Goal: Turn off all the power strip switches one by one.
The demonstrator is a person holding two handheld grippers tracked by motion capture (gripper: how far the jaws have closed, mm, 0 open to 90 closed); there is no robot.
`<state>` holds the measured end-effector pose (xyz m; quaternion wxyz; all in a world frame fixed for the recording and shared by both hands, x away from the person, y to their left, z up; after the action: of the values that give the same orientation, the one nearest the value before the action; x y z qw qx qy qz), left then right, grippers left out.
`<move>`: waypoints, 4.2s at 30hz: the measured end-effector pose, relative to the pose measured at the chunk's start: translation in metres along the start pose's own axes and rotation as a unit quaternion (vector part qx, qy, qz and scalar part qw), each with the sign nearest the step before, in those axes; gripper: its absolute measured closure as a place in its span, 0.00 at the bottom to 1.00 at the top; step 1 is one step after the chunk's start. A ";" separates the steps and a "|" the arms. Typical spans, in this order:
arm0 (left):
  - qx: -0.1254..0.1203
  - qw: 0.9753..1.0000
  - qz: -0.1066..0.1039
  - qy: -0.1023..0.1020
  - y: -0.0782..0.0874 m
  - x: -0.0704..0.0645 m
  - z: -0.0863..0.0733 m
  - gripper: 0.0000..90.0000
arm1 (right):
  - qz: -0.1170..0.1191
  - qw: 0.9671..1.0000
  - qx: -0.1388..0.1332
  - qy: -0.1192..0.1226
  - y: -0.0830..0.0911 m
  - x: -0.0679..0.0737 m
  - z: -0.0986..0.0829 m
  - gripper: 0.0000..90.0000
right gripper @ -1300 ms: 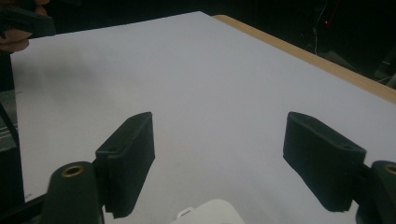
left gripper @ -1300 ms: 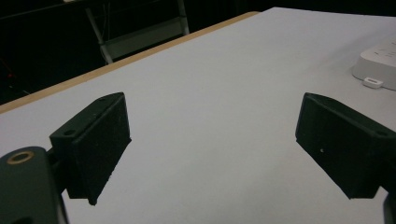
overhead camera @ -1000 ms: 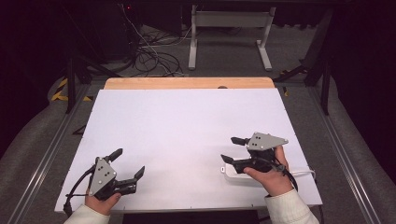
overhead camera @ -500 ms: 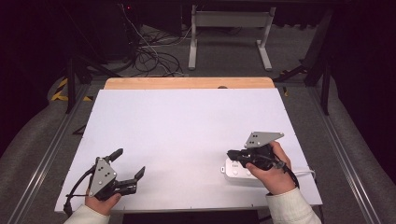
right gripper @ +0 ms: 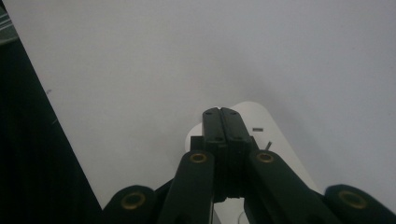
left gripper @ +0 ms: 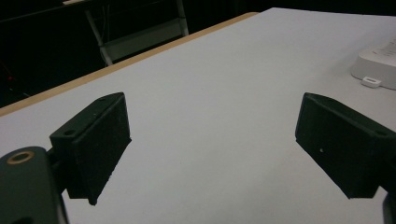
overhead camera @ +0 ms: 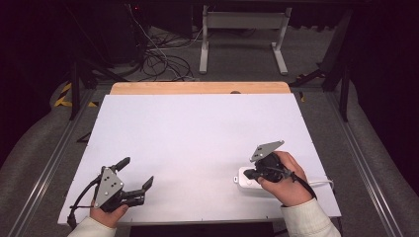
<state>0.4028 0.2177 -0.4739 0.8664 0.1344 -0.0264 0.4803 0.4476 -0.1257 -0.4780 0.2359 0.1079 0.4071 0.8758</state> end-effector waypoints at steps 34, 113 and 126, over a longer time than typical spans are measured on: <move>0.002 1.000 0.000 0.002 0.000 -0.001 -0.001 0.12 | 0.013 0.998 0.067 -0.009 -0.020 -0.003 -0.021 1.00; 0.003 1.000 0.006 0.001 -0.001 0.000 -0.001 0.12 | -0.013 1.000 -0.012 -0.025 0.025 -0.016 -0.041 1.00; 0.003 1.000 0.006 0.000 -0.001 0.000 -0.001 0.12 | -0.013 0.999 0.017 -0.032 0.011 -0.019 -0.050 1.00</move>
<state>0.4035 0.2177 -0.4749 0.8629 0.1367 -0.0257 0.4859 0.4417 -0.1747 -0.5013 0.2578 0.1346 0.4157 0.8617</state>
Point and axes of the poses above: each handheld gripper's, and its own axes: y roughly backward along the jaws, z roughly out of its top, x roughly to its left, the point moved 8 cm from there along -y, roughly forward along the jaws, and after that the axes turned 6 degrees about -x, right-handed, at the moved point
